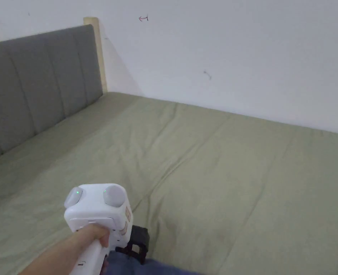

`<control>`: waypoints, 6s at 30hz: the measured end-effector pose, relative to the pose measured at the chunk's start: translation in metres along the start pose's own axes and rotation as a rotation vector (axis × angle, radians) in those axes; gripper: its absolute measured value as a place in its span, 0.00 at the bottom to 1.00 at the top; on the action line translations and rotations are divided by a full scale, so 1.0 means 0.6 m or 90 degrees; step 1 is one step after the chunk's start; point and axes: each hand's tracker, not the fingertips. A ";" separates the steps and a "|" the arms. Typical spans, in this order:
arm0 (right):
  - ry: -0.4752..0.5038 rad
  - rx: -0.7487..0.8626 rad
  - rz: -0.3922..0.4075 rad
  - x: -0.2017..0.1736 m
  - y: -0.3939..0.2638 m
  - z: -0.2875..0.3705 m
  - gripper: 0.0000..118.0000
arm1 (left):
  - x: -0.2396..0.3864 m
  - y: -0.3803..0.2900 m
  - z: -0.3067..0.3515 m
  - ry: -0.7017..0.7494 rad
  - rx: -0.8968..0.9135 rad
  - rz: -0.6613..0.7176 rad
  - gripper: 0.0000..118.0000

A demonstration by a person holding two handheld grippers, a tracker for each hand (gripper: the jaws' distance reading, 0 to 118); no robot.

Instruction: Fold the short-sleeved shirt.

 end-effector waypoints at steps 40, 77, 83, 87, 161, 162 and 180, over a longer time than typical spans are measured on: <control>0.036 0.046 -0.099 0.020 0.107 -0.075 0.02 | 0.008 -0.041 0.035 -0.015 0.033 0.015 0.03; 0.057 -0.008 -0.243 -0.001 -0.315 0.039 0.02 | -0.247 -0.417 0.090 -0.183 -0.035 0.085 0.03; 0.022 -0.004 -0.166 -0.016 -0.299 0.058 0.34 | -0.242 -0.417 0.107 -0.210 -0.011 0.077 0.41; 0.025 0.007 -0.105 -0.019 -0.301 0.109 1.00 | -0.274 -0.417 0.176 -0.267 0.070 0.078 0.92; 0.091 0.140 -0.353 0.168 -0.529 0.240 0.01 | 0.337 -0.461 0.076 -0.246 -0.145 -0.298 0.07; 0.086 0.139 -0.360 0.180 -0.533 0.237 0.01 | 0.348 -0.469 0.062 -0.224 -0.148 -0.308 0.07; 0.133 0.158 -0.350 0.210 -0.521 0.217 0.01 | 0.218 -0.467 0.282 -0.165 0.300 -0.265 0.31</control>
